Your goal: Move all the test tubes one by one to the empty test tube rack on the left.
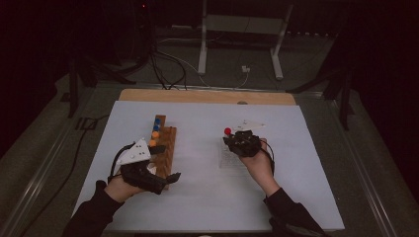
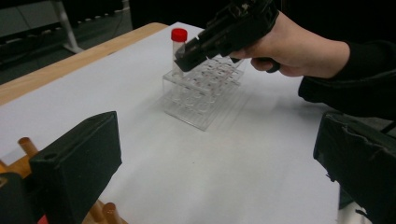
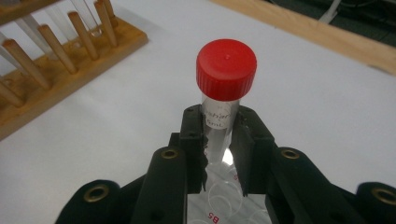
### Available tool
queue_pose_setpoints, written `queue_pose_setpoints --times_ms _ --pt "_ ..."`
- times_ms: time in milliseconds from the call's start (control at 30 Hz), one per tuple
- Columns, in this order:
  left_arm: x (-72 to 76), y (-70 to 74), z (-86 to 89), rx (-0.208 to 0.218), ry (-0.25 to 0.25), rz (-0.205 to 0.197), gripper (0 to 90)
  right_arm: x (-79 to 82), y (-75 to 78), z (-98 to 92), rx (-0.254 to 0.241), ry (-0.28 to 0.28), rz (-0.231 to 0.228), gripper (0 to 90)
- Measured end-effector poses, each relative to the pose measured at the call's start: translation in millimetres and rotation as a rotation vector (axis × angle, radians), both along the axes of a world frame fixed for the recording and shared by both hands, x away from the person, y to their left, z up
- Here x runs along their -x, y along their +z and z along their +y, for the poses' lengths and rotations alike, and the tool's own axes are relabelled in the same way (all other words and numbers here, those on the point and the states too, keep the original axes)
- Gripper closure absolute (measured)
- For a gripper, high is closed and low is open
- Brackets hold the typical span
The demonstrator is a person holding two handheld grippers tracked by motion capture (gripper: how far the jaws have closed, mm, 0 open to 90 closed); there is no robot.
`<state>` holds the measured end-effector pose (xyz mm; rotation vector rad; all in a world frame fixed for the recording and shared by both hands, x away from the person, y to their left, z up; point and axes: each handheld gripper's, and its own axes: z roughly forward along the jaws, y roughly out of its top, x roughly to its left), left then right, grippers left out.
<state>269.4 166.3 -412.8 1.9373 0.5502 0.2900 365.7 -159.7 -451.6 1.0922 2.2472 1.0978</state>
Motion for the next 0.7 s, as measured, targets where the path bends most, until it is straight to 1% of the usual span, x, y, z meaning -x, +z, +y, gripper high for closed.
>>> queue_pose_setpoints --times_ms 233,367,467,633,700 --pt "-0.4 -0.4 -0.3 0.000 -0.004 0.002 1.8 8.1 17.7 -6.5 -0.031 0.004 -0.042 74.7" --pt "-0.4 0.5 0.0 0.002 -0.004 0.002 1.8 14.3 28.2 -9.7 -0.030 0.007 -0.072 74.7" --pt "-0.2 1.1 0.4 0.006 -0.002 0.002 1.8 19.1 36.7 -12.0 -0.042 0.011 -0.090 74.7" --pt "0.0 2.1 0.7 0.010 -0.004 0.003 1.8 28.1 50.2 -14.1 -0.064 0.027 -0.118 74.7" --pt "0.0 2.3 0.7 0.012 -0.005 0.005 1.8 32.0 53.8 -13.3 -0.065 0.038 -0.125 74.7"
